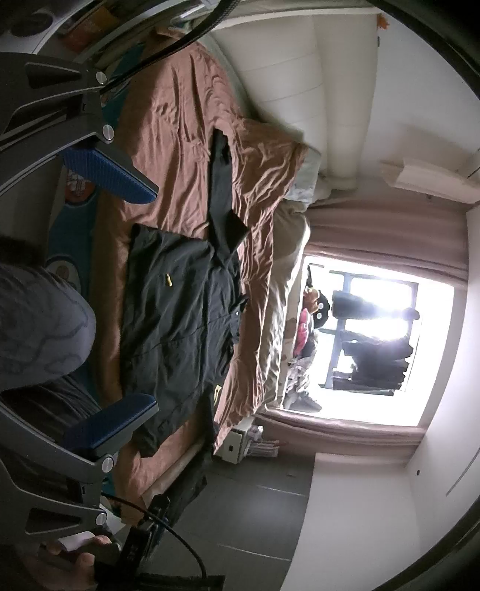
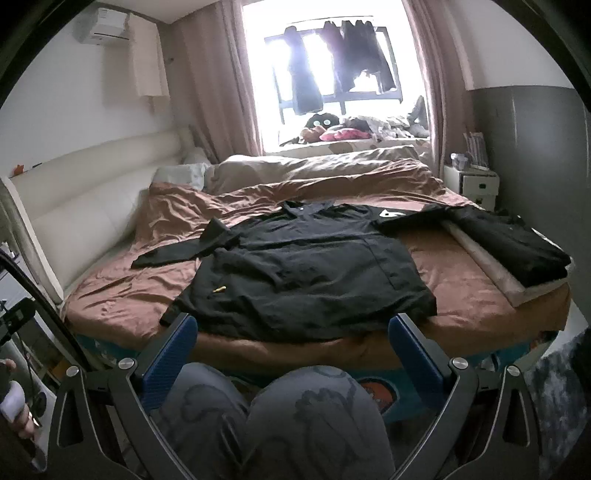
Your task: Fold large clothes
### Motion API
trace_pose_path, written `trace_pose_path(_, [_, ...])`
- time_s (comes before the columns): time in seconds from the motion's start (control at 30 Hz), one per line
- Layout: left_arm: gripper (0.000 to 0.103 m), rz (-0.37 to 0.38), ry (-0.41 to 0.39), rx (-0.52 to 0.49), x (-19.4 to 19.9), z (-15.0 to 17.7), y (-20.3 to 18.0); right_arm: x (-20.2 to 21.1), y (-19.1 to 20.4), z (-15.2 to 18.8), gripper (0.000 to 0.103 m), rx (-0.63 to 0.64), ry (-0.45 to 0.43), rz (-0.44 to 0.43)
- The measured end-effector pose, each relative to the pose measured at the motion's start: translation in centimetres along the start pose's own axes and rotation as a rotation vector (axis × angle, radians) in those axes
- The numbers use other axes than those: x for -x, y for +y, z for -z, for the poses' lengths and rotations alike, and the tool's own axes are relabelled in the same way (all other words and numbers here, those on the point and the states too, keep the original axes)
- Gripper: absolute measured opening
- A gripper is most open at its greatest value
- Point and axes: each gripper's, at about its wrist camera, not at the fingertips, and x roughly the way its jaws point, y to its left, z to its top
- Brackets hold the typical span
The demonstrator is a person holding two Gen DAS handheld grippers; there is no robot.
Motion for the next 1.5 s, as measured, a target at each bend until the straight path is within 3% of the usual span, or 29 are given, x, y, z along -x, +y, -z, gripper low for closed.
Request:
trace_pose_path(0.8, [0.103,-0.023,-0.001,0.024,-1.1,-0.5,1.2,-1.7,-0.6,-1.3,0.103,0.001,0.001,0.007])
trace_pose_path(1.5, [0.103,-0.076,0.030,0.090,-9.6,-4.0,4.4,-11.0,-1.1,-6.5,0.103,0.008,0.056,-0.034])
